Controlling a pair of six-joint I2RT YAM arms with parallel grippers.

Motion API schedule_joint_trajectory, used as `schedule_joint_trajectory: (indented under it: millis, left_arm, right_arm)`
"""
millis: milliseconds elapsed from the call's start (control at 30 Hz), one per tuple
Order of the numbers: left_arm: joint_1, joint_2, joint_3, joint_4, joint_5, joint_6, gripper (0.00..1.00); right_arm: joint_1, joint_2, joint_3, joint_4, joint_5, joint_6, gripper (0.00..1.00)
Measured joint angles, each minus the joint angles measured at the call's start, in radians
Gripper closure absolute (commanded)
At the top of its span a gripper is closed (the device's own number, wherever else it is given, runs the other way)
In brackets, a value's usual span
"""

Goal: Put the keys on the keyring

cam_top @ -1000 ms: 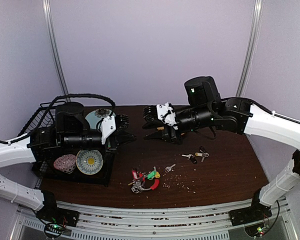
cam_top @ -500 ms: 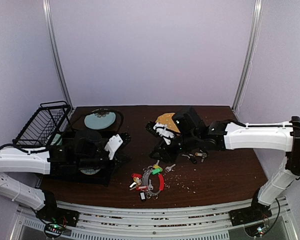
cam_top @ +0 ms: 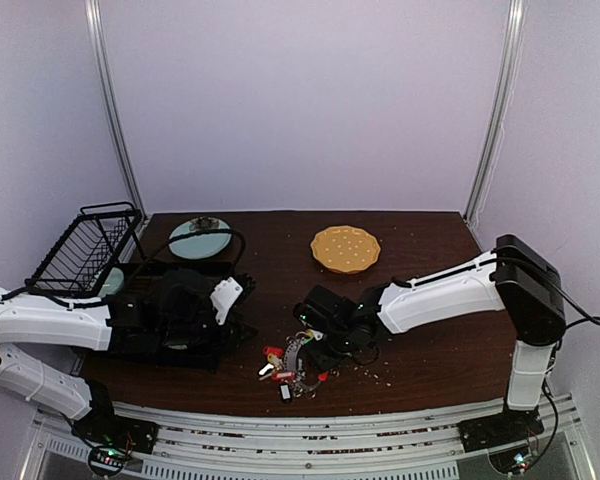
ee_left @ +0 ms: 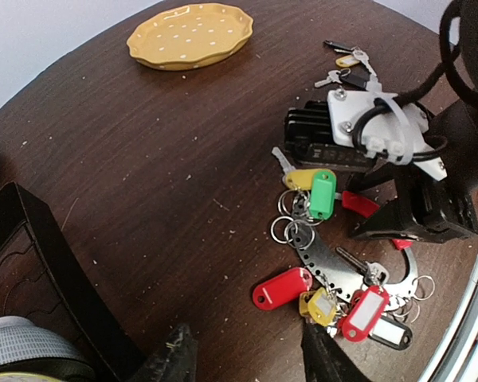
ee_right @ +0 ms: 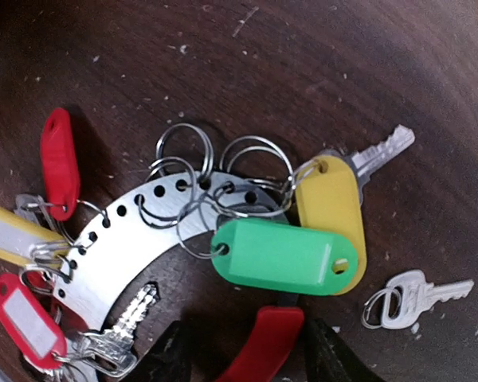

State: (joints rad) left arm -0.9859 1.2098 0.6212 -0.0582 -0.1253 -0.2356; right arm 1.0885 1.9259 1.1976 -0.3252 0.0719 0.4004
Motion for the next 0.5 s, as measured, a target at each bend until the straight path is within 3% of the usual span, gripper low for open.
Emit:
schedule_joint_trajectory:
  millis: [200,500]
  left_arm:
    - [0.005,0.000,0.000,-0.023,-0.023,0.010,0.51]
    - [0.013,-0.004,0.005,-0.028,-0.048,0.055,0.51]
  right_arm:
    - [0.016,0.013,0.015,-0.019,0.026,0.023,0.70]
    - [-0.029,-0.113,-0.119,-0.111,0.069,0.032,0.71]
